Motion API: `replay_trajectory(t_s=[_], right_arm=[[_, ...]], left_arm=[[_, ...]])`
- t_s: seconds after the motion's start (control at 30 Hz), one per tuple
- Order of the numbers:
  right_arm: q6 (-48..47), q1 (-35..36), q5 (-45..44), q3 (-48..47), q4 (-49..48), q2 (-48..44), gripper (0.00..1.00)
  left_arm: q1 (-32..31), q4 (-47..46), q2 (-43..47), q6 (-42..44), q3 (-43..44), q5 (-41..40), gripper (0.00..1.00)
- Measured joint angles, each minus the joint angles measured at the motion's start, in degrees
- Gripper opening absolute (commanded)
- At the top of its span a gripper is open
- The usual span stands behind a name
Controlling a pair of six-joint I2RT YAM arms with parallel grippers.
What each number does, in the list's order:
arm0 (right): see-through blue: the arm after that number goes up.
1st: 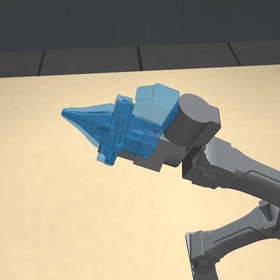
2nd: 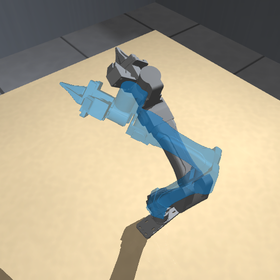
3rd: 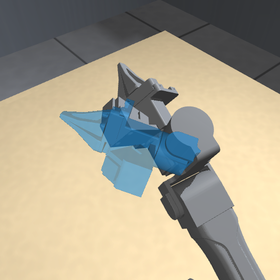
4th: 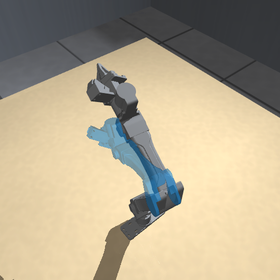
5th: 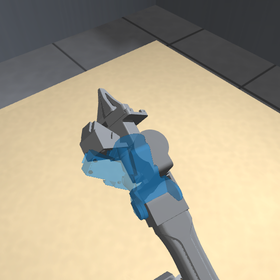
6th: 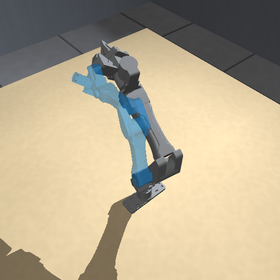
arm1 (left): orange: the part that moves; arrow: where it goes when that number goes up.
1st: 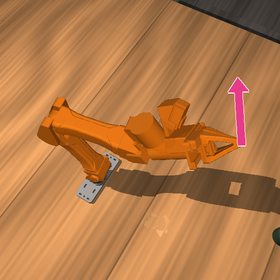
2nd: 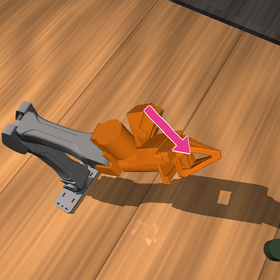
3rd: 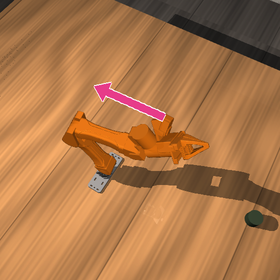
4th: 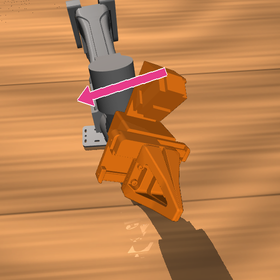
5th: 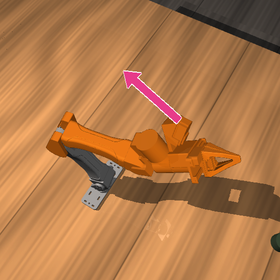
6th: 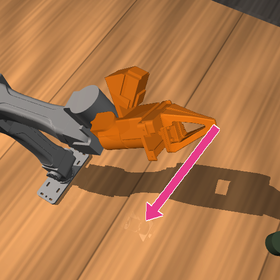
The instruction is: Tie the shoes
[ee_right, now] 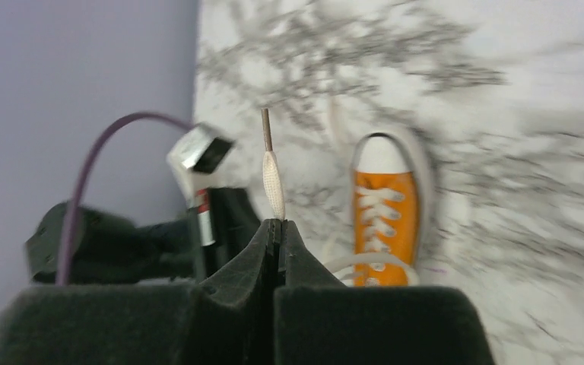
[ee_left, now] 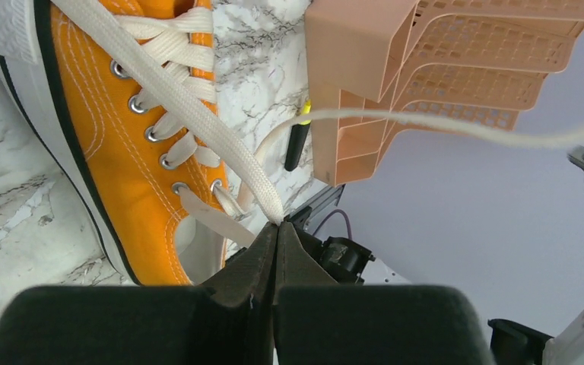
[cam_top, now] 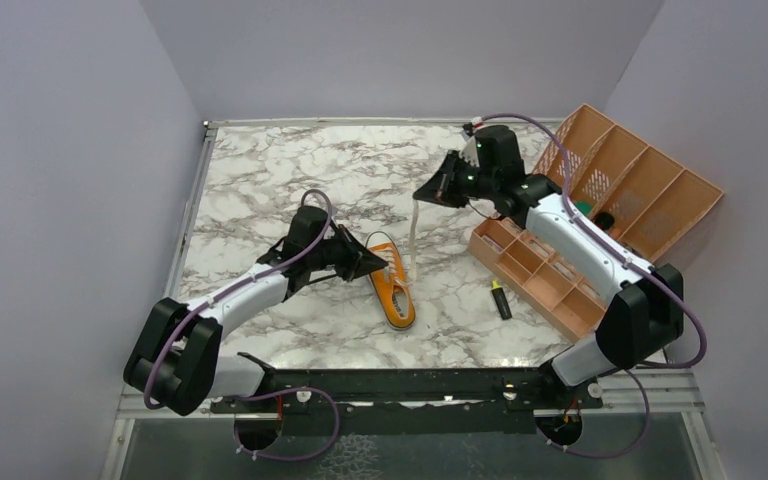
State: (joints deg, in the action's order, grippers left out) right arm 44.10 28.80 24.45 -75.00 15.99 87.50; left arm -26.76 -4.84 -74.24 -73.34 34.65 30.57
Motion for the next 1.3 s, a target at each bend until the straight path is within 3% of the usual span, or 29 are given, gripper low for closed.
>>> replay_trajectory(t_s=[0.03, 0.1, 0.2, 0.4, 0.57, 0.6, 0.63, 0.87, 1.03, 1.3], right_arm=[[-0.22, -1.09, -2.45, -0.09, 2.86, -0.46, 0.02], [-2.23, -3.08, -7.32, -0.11, 8.50, -1.01, 0.16], [-8.11, -4.98, -12.39, 0.66, 14.62, -1.03, 0.28], [-22.60, -3.78, -14.43, 4.63, 20.52, -1.55, 0.45], [-39.85, -0.70, -12.09, 10.10, 18.88, -6.69, 0.45], [-56.85, 0.61, -1.81, 15.96, 17.46, -11.43, 0.45], [-57.44, 0.66, -1.42, 16.11, 17.44, -11.47, 0.45], [-91.54, 0.76, 11.78, 26.34, 13.11, -6.27, 0.43], [-101.04, 1.22, 17.20, 29.18, 8.20, -2.95, 0.43], [-104.30, 2.82, 17.55, 32.70, -2.97, 1.18, 0.42]], left_arm=[[0.00, 0.59, -0.02, 0.66, 0.66, -0.02, 0.00], [0.00, 1.68, -0.07, 2.05, 1.66, -0.07, 0.00], [0.02, 4.02, -0.44, 4.61, 3.82, -0.28, 0.00], [0.00, 9.46, -1.20, 10.82, 7.58, -1.36, 0.00], [0.00, 13.99, -1.66, 15.56, 9.51, -2.19, 0.00], [0.00, 16.22, -1.68, 18.16, 10.58, -3.15, 0.00], [0.00, 16.37, -1.68, 18.32, 10.62, -3.17, 0.00], [0.00, 17.90, -1.66, 19.06, 10.64, -3.13, 0.00], [0.00, 17.97, -1.18, 18.99, 9.70, -2.49, 0.00], [0.00, 18.53, -1.36, 19.71, 9.25, -0.39, 0.00]])
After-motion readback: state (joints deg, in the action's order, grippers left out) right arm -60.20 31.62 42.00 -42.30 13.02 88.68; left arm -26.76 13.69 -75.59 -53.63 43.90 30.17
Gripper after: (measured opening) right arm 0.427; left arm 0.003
